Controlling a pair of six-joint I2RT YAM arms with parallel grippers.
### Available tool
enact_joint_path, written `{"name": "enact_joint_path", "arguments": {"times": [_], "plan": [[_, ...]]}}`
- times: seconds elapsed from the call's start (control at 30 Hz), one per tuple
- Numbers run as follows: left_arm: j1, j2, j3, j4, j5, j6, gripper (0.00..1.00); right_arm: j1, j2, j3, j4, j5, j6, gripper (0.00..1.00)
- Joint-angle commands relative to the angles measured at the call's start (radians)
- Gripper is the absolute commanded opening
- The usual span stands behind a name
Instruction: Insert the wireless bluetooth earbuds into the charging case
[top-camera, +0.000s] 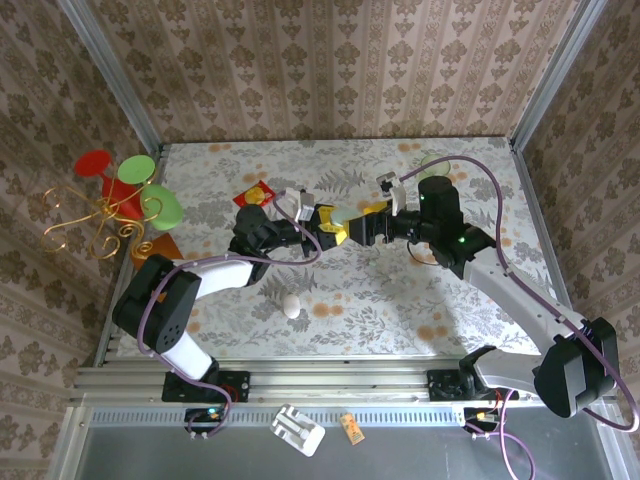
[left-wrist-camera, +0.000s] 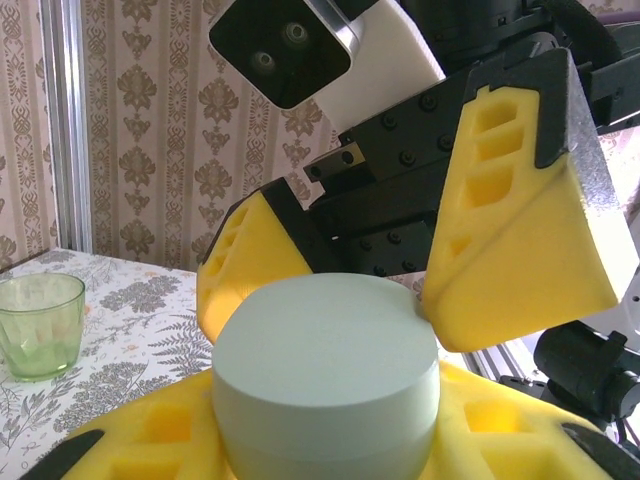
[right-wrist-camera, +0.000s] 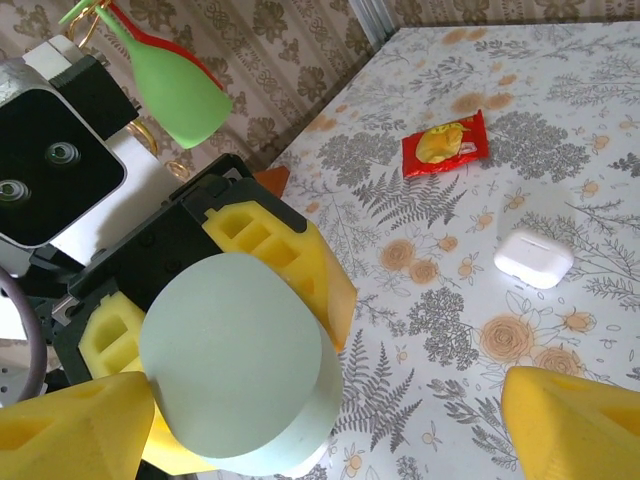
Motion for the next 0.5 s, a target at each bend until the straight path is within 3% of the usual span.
{"name": "enact_joint_path", "arguments": {"times": [0.0,0.27,0.47], "plan": [[0.004,-0.03,0.032,0.028,0.008,-0.026,0.11,0.004,-0.001,-0.009,-0.001,0.052,-0.024,0.9],[-0.006,-0.038,0.017,0.028,0.032,-0.003,0.11,0.002,-0.022,-0.002,0.033,0.179,-0.013,0.89],[-0.01,-0.043,0.005,0.044,0.06,0.011,0.11,-0.004,-0.014,0.009,0.048,0.194,0.002,0.89]]}}
